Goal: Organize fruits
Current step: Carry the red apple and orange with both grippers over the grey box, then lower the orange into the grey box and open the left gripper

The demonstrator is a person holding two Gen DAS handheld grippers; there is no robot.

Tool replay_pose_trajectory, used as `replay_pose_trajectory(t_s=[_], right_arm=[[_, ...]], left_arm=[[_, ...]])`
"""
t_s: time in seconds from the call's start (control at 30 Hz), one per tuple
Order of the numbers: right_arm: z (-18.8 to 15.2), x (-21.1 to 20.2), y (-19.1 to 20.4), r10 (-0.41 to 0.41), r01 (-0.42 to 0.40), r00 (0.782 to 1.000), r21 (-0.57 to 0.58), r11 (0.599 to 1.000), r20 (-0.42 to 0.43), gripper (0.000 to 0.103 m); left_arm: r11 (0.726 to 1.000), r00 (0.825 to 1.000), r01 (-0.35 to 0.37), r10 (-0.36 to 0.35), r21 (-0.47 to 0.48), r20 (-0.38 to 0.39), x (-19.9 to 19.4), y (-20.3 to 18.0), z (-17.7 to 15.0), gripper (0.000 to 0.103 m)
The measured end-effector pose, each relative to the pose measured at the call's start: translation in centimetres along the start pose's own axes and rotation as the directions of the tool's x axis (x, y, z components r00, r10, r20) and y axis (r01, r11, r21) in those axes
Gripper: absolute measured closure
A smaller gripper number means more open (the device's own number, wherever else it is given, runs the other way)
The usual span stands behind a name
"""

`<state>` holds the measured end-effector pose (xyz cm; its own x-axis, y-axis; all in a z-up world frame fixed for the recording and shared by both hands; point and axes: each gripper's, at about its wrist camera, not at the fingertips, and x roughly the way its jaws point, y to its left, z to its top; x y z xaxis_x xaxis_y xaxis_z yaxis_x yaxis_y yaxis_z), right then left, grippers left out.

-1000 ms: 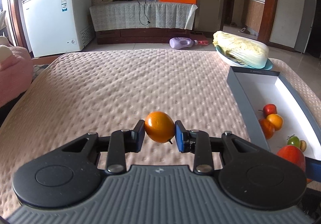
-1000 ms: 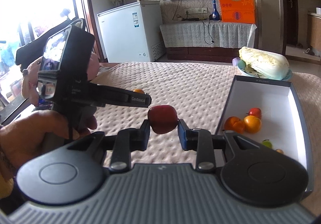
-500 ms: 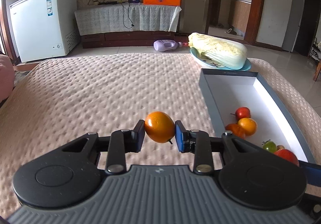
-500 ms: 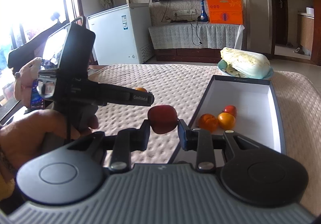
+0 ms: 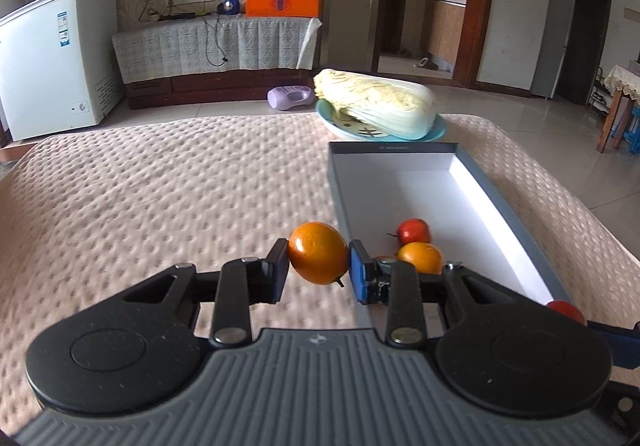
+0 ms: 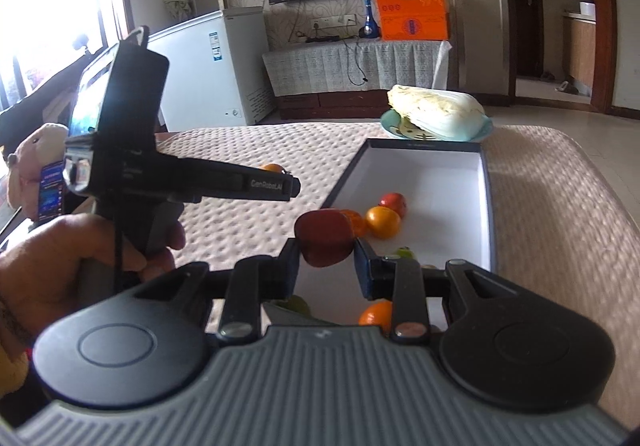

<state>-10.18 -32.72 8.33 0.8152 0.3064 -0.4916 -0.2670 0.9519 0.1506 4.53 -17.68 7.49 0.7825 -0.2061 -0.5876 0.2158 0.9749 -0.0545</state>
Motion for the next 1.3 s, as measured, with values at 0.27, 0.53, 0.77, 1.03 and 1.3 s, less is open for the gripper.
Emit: replay_pose_trajectory(t_s=[0.27, 0.53, 0.77, 1.03, 1.3], right_arm=[[-0.3, -0.5, -1.8, -0.031, 0.031, 0.999, 0.014, 0.999, -0.013, 0.07], [-0.5, -0.6, -2.6, -0.035, 0.035, 0.999, 0.014, 0.999, -0.028, 0.07], [-0.9, -0.9, -3.3, -0.046, 0.047, 0.998, 0.021, 0.999, -0.039, 0.07], [-1.1, -0.7, -3.5, -0.058, 0.06, 0.997, 0.024, 0.998, -0.048, 0.07], [-0.8, 0.2, -3.5, -0.073, 0.074, 0.996, 0.033, 0.997, -0.045, 0.07]], left_arm=[[0.998, 0.999, 0.049, -0.049, 0.024, -0.013, 1.5, -3.7, -0.2, 0.066], [0.997, 0.996, 0.076, -0.074, 0.028, -0.045, 3.4, -5.9, -0.5, 0.066], [0.995, 0.994, 0.103, -0.102, 0.021, -0.035, 3.8, -6.7, -0.3, 0.064], [0.995, 0.995, 0.097, -0.096, 0.037, -0.015, 3.3, -6.9, -0.2, 0.045], [0.995, 0.996, 0.089, -0.089, 0.036, -0.008, 2.5, -6.1, -0.3, 0.043]])
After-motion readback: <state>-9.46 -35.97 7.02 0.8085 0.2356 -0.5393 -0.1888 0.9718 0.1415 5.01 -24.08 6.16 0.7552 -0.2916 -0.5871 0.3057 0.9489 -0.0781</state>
